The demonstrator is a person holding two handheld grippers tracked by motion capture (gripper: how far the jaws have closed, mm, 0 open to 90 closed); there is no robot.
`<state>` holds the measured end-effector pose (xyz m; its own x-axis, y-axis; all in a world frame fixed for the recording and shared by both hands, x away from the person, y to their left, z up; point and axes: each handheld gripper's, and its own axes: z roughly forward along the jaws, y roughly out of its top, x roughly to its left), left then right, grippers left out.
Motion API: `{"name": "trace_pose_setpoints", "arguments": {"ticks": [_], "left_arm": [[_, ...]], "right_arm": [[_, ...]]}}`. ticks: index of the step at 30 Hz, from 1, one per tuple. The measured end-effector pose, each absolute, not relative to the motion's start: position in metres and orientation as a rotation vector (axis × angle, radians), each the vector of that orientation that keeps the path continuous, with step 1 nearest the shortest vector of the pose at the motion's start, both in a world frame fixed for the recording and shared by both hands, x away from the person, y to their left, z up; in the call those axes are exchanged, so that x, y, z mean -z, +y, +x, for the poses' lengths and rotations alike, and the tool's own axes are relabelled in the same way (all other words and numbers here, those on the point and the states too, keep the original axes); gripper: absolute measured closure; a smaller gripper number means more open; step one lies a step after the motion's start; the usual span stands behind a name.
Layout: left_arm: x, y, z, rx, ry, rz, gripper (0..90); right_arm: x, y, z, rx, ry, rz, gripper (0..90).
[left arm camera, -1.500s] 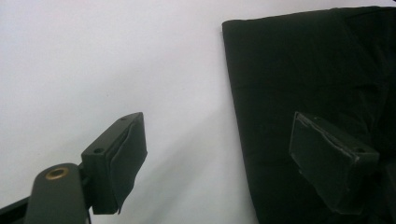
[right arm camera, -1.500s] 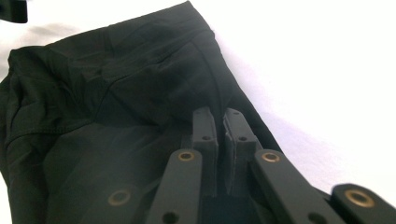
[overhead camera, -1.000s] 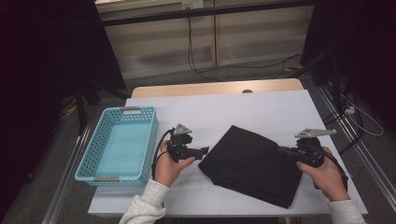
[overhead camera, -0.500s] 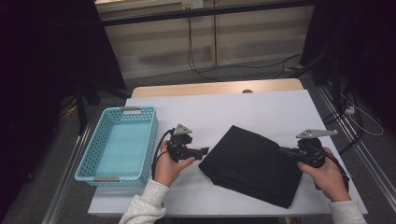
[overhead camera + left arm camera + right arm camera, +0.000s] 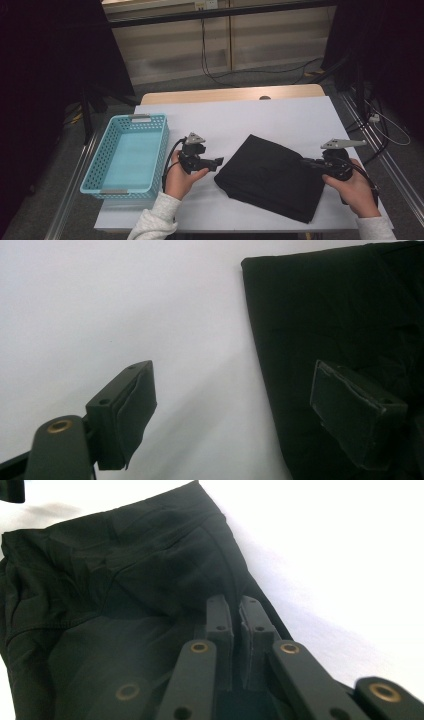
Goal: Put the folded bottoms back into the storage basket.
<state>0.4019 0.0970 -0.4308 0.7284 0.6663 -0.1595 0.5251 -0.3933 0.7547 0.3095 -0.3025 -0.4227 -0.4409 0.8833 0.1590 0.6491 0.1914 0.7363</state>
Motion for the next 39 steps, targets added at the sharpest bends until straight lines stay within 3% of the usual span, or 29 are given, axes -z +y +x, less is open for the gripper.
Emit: {"name": "trace_pose_setpoints", "arguments": {"ticks": [29, 39], "left_arm": [[0.431, 0.092, 0.399, -0.214, 0.890, 2.087, 18.1], [0.432, 0.090, 0.398, -0.199, 0.878, 2.097, 18.1]], "right_arm": [[0.423, -0.323, 0.288, -1.061, 2.171, 1.499, 85.0], [0.444, -0.331, 0.286, -0.967, 2.202, 1.550, 85.0]]}}
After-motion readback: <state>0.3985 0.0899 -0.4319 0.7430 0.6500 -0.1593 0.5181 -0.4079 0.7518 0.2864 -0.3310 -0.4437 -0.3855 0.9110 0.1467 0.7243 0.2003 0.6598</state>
